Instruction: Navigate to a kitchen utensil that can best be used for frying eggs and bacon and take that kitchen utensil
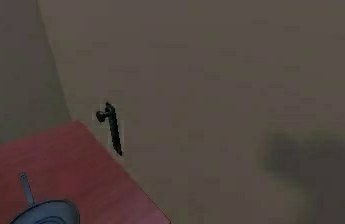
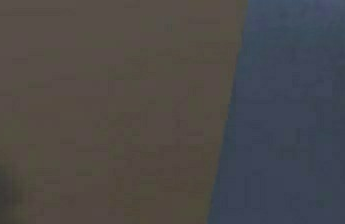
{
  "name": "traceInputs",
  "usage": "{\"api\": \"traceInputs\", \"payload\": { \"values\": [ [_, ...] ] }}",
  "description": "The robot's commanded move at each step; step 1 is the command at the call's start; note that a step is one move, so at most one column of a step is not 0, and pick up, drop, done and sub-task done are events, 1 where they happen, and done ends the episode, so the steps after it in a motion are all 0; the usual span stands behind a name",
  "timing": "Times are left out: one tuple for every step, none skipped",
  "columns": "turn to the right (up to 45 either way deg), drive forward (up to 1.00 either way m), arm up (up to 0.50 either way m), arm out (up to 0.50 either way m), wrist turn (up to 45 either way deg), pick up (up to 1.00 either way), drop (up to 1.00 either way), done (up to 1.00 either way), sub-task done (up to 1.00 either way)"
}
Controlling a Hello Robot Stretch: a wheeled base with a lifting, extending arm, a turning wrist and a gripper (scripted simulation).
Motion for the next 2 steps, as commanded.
{"api": "traceInputs", "payload": {
  "values": [
    [-45.0, 0.0, 0.0, 0.0, 0.0, 0.0, 0.0, 0.0, 0.0],
    [-45.0, 0.0, 0.0, 0.0, 0.0, 0.0, 0.0, 0.0, 0.0]
  ]
}}
